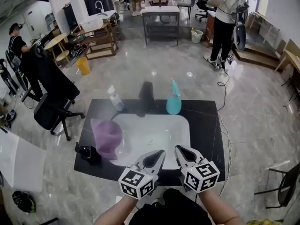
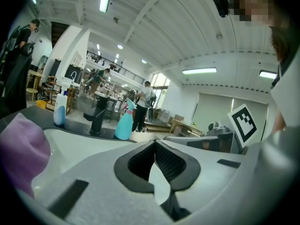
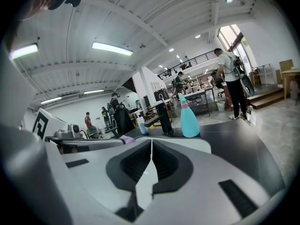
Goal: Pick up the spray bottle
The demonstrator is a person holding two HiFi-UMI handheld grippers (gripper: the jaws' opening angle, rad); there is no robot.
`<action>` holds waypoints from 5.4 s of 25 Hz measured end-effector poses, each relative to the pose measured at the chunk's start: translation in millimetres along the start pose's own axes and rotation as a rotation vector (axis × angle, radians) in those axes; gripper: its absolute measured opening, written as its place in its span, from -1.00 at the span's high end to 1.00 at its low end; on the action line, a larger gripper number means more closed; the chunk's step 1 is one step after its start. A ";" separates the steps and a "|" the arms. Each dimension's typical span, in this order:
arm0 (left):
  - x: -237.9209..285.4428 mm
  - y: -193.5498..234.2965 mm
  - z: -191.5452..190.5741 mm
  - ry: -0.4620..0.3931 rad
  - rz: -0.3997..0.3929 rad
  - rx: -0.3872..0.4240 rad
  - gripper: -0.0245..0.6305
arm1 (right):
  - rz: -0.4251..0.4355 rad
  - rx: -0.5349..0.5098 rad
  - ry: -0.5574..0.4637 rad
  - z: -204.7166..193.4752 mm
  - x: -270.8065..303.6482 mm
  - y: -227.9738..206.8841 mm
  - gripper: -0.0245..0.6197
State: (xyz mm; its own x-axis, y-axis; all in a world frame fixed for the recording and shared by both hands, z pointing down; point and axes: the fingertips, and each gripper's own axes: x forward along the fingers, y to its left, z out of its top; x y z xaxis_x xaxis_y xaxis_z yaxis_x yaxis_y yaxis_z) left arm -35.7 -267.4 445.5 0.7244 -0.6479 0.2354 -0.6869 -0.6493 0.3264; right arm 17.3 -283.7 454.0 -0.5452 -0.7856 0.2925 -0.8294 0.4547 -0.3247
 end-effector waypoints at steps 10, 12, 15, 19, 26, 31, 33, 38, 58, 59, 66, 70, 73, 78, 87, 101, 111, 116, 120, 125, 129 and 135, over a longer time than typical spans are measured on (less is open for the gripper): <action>36.5 10.1 10.8 0.003 -0.014 0.027 0.91 | 0.003 -0.002 0.000 13.9 24.2 -26.7 0.90; 43.3 15.4 14.6 -0.008 -0.012 0.024 0.91 | 0.005 -0.006 -0.002 17.2 30.8 -31.2 0.90; 52.8 22.8 17.9 -0.010 -0.011 0.020 0.91 | 0.008 -0.015 -0.004 22.0 41.3 -36.5 0.90; 65.8 26.8 19.0 0.002 -0.013 0.039 0.91 | 0.003 -0.031 0.004 26.5 53.0 -45.5 0.90; 84.2 49.3 23.3 0.014 0.023 0.015 0.91 | -0.007 -0.075 -0.007 39.9 73.8 -64.1 0.90; 100.1 62.0 32.3 0.010 0.038 0.024 0.91 | -0.023 -0.090 -0.030 54.5 86.6 -81.2 0.90; 107.0 66.7 34.2 0.009 0.040 0.027 0.91 | -0.031 -0.101 -0.028 56.8 94.0 -87.7 0.90; 123.6 78.3 35.6 0.008 0.058 0.036 0.91 | -0.055 -0.129 -0.026 61.8 112.1 -104.9 0.90; 162.2 119.9 46.0 -0.026 0.148 0.039 0.90 | -0.101 -0.288 -0.088 97.4 177.4 -146.7 0.23; 163.2 121.8 46.2 -0.027 0.153 0.037 0.90 | -0.098 -0.294 -0.087 99.1 181.1 -147.8 0.21; 172.3 134.4 49.1 -0.036 0.182 0.042 0.90 | -0.090 -0.322 -0.078 99.9 203.9 -152.2 0.16; 174.7 141.3 48.5 -0.038 0.195 0.045 0.90 | -0.114 -0.359 -0.066 92.9 215.2 -152.3 0.16; 175.9 143.4 46.7 -0.036 0.201 0.044 0.90 | -0.126 -0.370 -0.070 92.6 220.5 -154.1 0.16; 175.9 145.8 45.8 -0.041 0.210 0.042 0.90 | -0.129 -0.376 -0.065 91.9 227.5 -154.6 0.16; 172.6 142.6 45.8 -0.035 0.213 0.038 0.90 | -0.106 -0.401 -0.040 91.8 226.9 -152.0 0.15; 152.1 124.3 46.6 -0.062 0.199 0.037 0.90 | -0.126 -0.378 -0.062 90.9 194.0 -147.5 0.16; 124.1 96.7 48.6 -0.084 0.159 0.053 0.90 | -0.150 -0.364 -0.077 86.9 148.8 -125.0 0.16; 107.2 83.0 47.1 -0.092 0.134 0.056 0.90 | -0.169 -0.369 -0.091 85.4 124.0 -111.8 0.16; 92.5 70.5 44.9 -0.095 0.113 0.054 0.90 | -0.177 -0.371 -0.098 83.8 103.1 -98.8 0.16; 72.5 53.9 42.9 -0.100 0.093 0.061 0.90 | -0.184 -0.360 -0.098 75.8 76.6 -82.4 0.16; 54.0 42.9 35.7 -0.100 0.082 0.063 0.90 | -0.187 -0.350 -0.100 65.6 58.3 -68.0 0.15; 25.9 23.7 25.2 -0.103 0.062 0.074 0.90 | -0.199 -0.329 -0.110 53.0 28.3 -49.6 0.16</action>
State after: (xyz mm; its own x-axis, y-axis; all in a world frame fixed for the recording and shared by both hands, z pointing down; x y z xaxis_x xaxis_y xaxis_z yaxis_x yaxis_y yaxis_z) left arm -34.6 -309.6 436.2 0.6729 -0.7229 0.1569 -0.7356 -0.6315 0.2452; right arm 49.5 -350.7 430.8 -0.3680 -0.9042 0.2169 -0.9222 0.3847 0.0392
